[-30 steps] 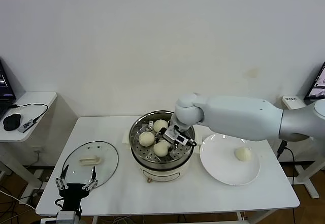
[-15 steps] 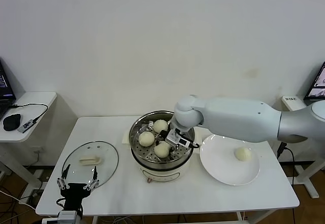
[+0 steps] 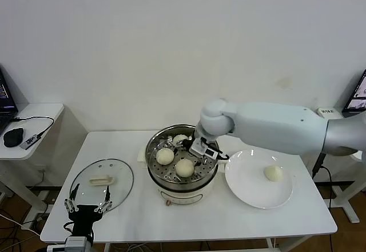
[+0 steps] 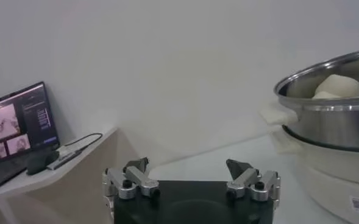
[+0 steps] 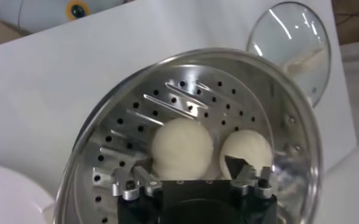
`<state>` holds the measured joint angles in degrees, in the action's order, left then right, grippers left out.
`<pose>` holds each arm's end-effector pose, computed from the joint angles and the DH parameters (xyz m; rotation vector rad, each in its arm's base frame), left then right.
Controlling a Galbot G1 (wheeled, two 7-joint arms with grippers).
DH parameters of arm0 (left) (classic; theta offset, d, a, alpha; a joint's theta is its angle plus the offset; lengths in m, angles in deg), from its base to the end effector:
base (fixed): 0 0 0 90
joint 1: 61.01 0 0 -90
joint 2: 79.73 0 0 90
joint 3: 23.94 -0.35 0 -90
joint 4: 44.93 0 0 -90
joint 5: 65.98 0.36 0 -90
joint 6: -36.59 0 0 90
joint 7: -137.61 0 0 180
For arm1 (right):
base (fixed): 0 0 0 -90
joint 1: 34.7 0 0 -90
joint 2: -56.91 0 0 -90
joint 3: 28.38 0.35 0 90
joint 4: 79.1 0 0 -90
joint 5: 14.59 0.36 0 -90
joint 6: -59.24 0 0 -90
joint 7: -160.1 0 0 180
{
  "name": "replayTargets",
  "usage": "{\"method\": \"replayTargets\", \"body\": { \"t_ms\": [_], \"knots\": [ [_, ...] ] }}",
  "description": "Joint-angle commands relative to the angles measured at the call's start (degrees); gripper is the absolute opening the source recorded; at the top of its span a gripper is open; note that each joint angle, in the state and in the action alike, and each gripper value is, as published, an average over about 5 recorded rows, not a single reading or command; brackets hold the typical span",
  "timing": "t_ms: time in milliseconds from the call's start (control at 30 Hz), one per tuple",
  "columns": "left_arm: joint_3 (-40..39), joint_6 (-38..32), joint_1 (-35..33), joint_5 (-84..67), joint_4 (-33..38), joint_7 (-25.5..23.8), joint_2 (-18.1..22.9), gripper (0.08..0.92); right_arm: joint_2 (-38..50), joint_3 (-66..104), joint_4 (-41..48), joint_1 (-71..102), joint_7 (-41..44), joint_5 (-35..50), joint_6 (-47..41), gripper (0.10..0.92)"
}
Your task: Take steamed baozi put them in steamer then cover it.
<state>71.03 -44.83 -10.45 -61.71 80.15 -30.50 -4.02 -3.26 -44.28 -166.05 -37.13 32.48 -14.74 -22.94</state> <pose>0.1426 0.0601 -0.2887 0.2138 -2.9141 -0.5195 0.4960 0.1163 -0.0775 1.9920 -0.8867 2.2198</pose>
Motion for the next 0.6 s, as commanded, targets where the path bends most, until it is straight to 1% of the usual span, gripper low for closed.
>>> {"method": "replayTargets", "body": {
  "t_ms": [33, 100, 267, 367, 467, 600],
  "knots": [
    [-0.07, 0.03, 0.13, -0.07, 0.06, -0.08, -0.41, 0.823, 4.94, 0.57, -2.56, -4.84, 0.72, 5.26, -2.51, 0.822],
    [-0.08, 0.04, 0.26, -0.15, 0.07, -0.11, -0.70, 0.823, 6.86, 0.93, -3.35, -5.97, 1.64, 6.72, -5.26, 0.822],
    [0.02, 0.09, 0.64, -0.58, 0.10, -0.19, -1.60, 0.823, 12.74, 2.34, -4.32, -7.89, 4.10, 9.21, -17.32, 0.823],
    [0.06, 0.11, 0.78, -0.81, 0.19, -0.26, -2.22, 0.823, 17.42, 2.72, -5.13, -8.35, 5.12, 11.37, -22.16, 0.823],
    [-0.03, 0.13, 0.93, -0.91, 0.26, -0.34, -2.76, 0.823, 22.82, 2.70, -6.65, -8.25, 6.05, 12.56, -25.11, 0.823],
    [-0.54, 0.18, 1.29, -0.93, 0.21, -0.39, -3.20, 0.823, 30.23, 2.77, -8.75, -6.10, 6.78, 12.73, -26.89, 0.823]
  ]
}}
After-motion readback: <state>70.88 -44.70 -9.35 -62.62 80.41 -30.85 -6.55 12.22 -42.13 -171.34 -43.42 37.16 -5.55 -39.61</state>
